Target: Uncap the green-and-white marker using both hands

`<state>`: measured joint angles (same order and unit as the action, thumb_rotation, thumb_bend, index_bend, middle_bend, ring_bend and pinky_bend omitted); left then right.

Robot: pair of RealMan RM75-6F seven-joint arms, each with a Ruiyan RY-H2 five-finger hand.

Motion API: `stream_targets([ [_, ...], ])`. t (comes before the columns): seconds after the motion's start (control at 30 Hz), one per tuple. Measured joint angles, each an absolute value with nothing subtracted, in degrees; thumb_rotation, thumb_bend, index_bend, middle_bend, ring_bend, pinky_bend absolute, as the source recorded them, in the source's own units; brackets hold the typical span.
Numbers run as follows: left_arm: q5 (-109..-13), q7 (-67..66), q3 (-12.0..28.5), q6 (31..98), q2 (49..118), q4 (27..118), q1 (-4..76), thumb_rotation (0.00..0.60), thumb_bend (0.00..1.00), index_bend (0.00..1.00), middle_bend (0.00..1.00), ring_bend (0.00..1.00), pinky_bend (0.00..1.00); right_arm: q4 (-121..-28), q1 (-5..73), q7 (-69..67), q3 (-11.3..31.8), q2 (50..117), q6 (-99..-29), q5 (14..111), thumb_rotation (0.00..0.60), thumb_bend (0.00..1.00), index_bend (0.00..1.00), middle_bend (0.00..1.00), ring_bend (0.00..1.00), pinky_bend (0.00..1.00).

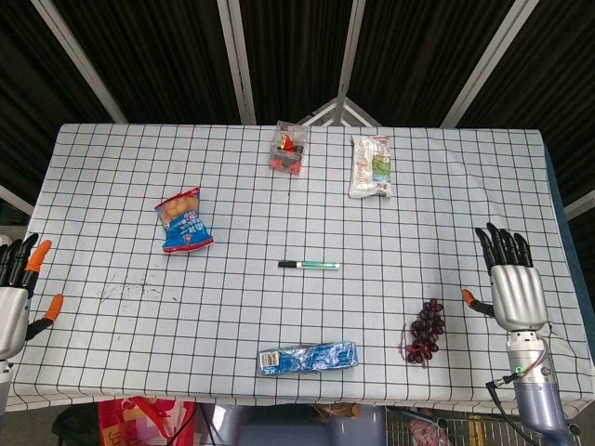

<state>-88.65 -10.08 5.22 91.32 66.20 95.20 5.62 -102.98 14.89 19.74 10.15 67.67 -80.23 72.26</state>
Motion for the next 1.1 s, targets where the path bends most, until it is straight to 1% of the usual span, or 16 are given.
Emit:
stream_targets([
  [0.4,-88.9,-9.7,5.0,91.7,66.0,95.2,5.3,0.600,0.48,0.00,0.00,0.00,0.00,-103.8,14.7,19.7,10.2,67.4,-80.5,72.0,0.600,0.21,0.02,0.00,0.02,0.00],
  [0.6,-88.5,-8.6,5.4,91.5,66.0,94.5,5.4,0.600,0.48,0.00,0.00,0.00,0.00,-104.4,14.8,20.7,10.6,67.5,-80.6,71.2,0.600,0.21,0.05,0.00,0.02,0.00],
  [0.77,-89.0,-8.6,5.2,91.4,66.3,94.4,5.6,0.600,0.48,0.00,0.00,0.00,0.00,-105.4,15.5,22.6,10.9,68.6,-80.3,70.0,0.600,0.21,0.11,0.00,0.02,0.00],
  [0.93,-89.0,-8.4,5.3,91.6,66.4,94.2,5.6,0.600,0.48,0.00,0.00,0.00,0.00,-105.8,17.0,25.2,11.3,70.9,-79.4,68.7,0.600,0.21,0.21,0.00,0.00,0.00],
  [1.1,-88.6,-8.2,5.5,91.3,66.5,93.7,5.9,0.600,0.48,0.00,0.00,0.00,0.00,-106.2,19.6,27.3,12.6,74.8,-77.2,65.0,0.600,0.21,0.25,0.00,0.00,0.00],
])
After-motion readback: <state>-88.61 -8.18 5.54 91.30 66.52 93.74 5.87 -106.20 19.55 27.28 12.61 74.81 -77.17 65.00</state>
